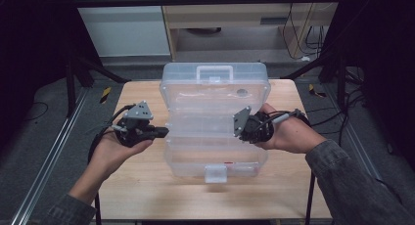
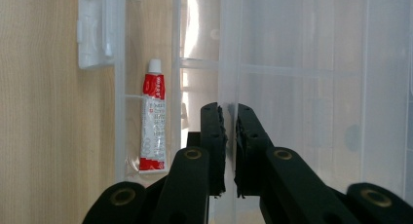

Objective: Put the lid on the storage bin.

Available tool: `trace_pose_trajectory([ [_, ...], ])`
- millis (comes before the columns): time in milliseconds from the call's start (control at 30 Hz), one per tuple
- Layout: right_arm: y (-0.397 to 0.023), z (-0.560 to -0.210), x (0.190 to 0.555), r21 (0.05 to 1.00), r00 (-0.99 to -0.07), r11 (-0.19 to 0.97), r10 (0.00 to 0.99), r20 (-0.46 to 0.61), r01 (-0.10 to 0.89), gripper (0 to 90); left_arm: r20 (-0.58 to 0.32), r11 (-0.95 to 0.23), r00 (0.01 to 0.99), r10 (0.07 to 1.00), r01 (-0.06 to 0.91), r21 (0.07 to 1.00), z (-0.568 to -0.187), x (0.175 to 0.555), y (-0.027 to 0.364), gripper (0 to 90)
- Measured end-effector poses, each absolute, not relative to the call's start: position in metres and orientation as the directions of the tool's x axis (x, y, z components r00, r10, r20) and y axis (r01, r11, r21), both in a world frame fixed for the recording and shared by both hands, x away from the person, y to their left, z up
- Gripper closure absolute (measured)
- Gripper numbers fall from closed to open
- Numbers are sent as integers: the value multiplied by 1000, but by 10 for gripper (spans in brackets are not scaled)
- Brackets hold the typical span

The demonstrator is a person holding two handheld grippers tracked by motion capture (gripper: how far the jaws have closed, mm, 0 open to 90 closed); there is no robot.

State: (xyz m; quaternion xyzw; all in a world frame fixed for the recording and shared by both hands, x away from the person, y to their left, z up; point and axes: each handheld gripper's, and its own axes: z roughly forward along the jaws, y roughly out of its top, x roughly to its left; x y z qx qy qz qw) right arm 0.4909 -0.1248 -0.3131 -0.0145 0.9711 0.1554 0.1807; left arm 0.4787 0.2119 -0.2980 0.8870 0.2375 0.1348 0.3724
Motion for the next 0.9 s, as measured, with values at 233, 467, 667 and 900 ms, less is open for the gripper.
trace_pose_trajectory([
  [233,-125,-313,490,296,-933,951,28,-359,-86,842,35,-577,828,560,360,733,-287,496,210,896],
  [467,-126,-314,490,298,-933,950,25,-360,-89,843,24,-517,783,622,387,764,-278,511,215,896],
  [667,-127,-314,489,301,-934,950,29,-357,-85,842,-9,-467,755,655,415,781,-275,523,223,896],
  [900,-127,-315,489,302,-936,950,33,-350,-79,843,-14,-461,748,663,423,780,-277,530,223,896],
])
